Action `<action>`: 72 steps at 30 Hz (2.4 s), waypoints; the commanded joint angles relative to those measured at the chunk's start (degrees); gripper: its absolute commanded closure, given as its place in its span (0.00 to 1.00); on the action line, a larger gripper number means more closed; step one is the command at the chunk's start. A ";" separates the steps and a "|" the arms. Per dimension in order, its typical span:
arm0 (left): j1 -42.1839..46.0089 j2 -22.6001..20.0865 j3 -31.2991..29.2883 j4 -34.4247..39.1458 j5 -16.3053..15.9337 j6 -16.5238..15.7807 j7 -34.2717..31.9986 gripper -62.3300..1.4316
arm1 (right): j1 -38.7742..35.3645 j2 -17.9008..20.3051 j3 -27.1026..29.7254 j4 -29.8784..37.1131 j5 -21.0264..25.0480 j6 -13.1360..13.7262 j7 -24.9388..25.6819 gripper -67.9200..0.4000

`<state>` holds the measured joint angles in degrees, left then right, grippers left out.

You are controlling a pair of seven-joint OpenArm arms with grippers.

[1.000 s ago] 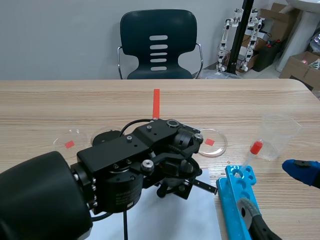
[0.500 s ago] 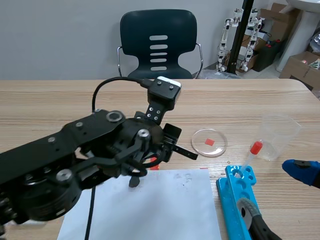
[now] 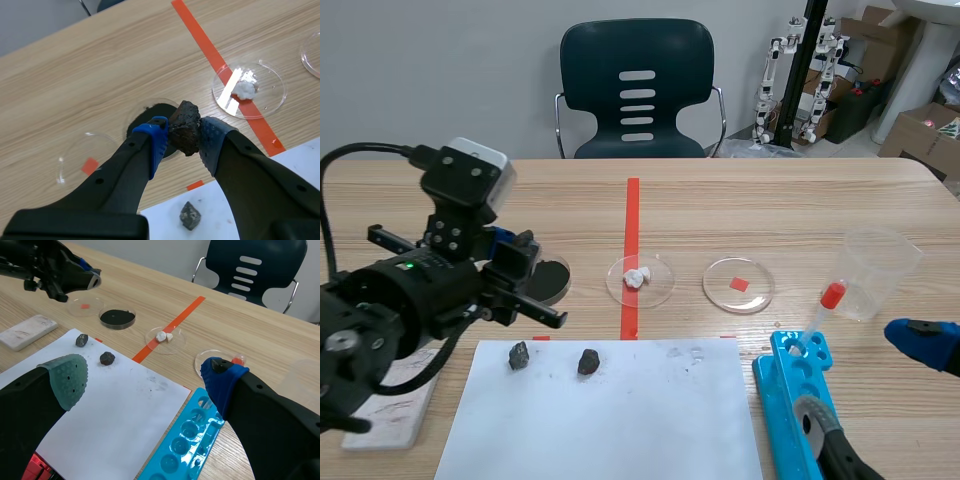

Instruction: Pick up the right mineral with the left hand

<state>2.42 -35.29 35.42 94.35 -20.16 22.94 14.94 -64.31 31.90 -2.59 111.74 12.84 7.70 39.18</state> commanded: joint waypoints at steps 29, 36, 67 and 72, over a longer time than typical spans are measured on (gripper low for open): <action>45.99 3.06 -38.36 14.38 10.80 -23.08 -31.67 0.75 | 0.52 -0.02 0.66 0.33 0.20 -0.20 1.07 0.30; 47.89 3.06 -38.36 14.36 12.74 -23.19 -34.62 0.75 | 0.52 -0.02 0.66 0.33 0.20 -0.20 1.07 0.30; 47.89 3.04 -38.34 14.36 12.72 -23.19 -34.42 0.75 | 0.52 -0.02 0.66 0.33 0.20 -0.20 1.07 0.30; 47.89 3.04 -38.34 14.36 12.72 -23.19 -34.42 0.75 | 0.52 -0.02 0.66 0.33 0.20 -0.20 1.07 0.30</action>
<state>50.61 -32.40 -3.14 107.94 -7.09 -0.27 -18.52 -64.31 31.90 -2.59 111.74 12.82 7.70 39.18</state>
